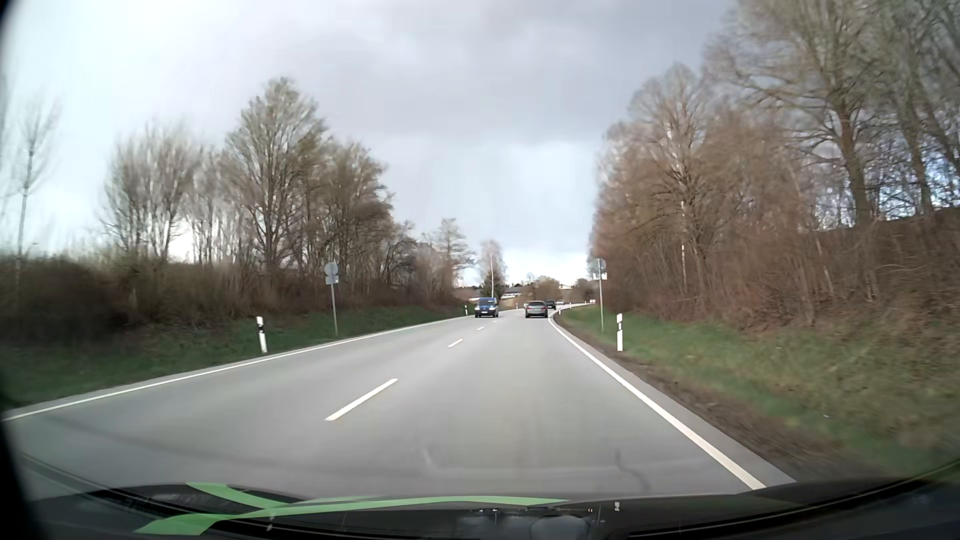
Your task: Follow the waypoints while adhering to traffic rules and regulations
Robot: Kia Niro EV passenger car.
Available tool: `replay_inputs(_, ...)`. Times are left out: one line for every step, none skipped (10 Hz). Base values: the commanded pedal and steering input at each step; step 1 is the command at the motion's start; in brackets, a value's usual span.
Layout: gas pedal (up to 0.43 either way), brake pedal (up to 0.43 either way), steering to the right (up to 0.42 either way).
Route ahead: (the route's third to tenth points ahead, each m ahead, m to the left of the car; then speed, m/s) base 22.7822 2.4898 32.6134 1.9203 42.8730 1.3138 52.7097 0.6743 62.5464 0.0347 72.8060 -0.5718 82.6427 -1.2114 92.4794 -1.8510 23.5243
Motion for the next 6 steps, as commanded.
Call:
replay_inputs(0.228,0.0,0.003)
replay_inputs(0.228,0.0,0.003)
replay_inputs(0.228,0.0,0.003)
replay_inputs(0.228,0.0,0.003)
replay_inputs(0.228,0.0,0.003)
replay_inputs(0.228,0.0,0.004)
